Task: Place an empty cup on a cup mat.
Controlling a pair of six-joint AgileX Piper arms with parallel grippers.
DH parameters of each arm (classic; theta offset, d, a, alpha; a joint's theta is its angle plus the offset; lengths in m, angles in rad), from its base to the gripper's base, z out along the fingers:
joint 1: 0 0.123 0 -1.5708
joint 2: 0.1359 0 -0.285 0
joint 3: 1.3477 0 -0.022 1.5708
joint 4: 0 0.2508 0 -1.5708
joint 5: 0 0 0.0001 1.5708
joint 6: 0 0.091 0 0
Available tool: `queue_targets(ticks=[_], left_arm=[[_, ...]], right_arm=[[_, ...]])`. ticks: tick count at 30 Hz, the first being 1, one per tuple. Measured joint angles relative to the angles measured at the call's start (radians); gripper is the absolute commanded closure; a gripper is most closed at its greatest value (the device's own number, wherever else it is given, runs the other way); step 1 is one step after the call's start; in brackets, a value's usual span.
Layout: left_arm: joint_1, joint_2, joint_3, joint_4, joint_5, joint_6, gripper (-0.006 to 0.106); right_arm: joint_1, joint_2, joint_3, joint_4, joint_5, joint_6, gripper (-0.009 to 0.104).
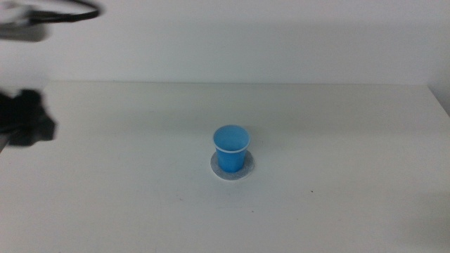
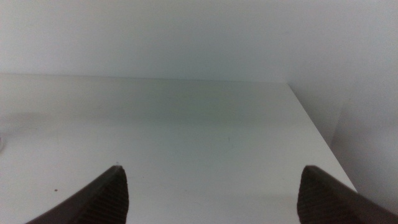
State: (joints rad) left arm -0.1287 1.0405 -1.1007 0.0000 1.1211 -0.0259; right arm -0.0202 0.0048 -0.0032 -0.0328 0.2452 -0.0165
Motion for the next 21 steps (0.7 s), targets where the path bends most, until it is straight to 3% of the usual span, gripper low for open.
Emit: queue_targets(ticks=[4,11,21], left_arm=[[0.032,-0.178,0.159,0.027,-0.164,0.0,0.007],[0.069,-0.498,0.571,0.141,-0.711,0.0,0.007],[0.089,-0.887,1.035,0.13,-1.028,-0.116,0.007]], right_arm=[[0.0,0.0,0.0,0.0,0.0,0.0,0.002],[0.0,0.0,0.0,0.0,0.0,0.0,0.002],[0.0,0.0,0.0,0.0,0.0,0.0,0.002]])
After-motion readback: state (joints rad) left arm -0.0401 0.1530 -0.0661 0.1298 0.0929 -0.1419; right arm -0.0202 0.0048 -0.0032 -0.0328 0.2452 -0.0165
